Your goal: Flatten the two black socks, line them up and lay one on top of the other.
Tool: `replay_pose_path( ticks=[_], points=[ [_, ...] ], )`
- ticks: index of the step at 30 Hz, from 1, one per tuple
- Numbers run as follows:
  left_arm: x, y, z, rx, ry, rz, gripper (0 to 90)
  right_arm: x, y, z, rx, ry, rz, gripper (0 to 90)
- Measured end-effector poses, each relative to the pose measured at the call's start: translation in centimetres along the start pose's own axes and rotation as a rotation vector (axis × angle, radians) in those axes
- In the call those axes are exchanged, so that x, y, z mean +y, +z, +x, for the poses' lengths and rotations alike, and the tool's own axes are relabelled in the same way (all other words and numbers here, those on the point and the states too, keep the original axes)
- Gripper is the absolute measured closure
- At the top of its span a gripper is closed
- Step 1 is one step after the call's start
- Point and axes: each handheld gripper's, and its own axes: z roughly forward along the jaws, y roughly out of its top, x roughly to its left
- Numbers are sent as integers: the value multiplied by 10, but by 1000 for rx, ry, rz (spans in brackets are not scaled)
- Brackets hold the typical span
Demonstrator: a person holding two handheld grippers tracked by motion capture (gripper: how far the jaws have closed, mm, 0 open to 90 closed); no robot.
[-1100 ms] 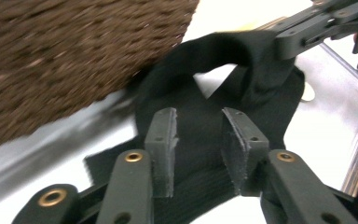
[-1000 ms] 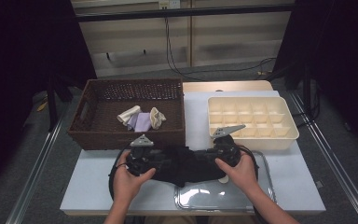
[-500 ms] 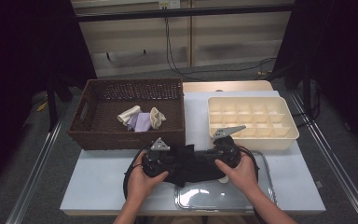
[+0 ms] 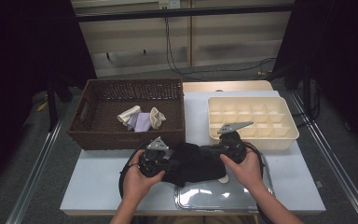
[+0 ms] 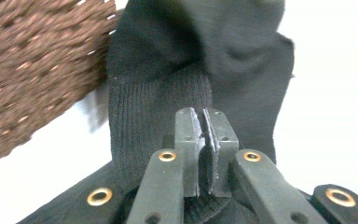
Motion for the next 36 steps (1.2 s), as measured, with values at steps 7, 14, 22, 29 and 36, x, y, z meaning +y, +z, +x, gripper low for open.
replay_pose_path(
  ticks=[7,14,22,29,36],
  points=[
    [-16,-13,9,12,-54,2,847,4,-4,-8,-26,-4,14,872],
    [-28,-18,15,8,-88,5,843,-3,4,-14,-18,13,49,871],
    [-26,-16,21,33,-98,-16,699,-12,8,-21,-13,37,87,865],
    [-5,2,9,31,10,-44,556,-20,11,-24,-23,65,86,859],
    [1,34,10,15,41,32,589,-25,13,-24,-39,101,76,854]
  ],
)
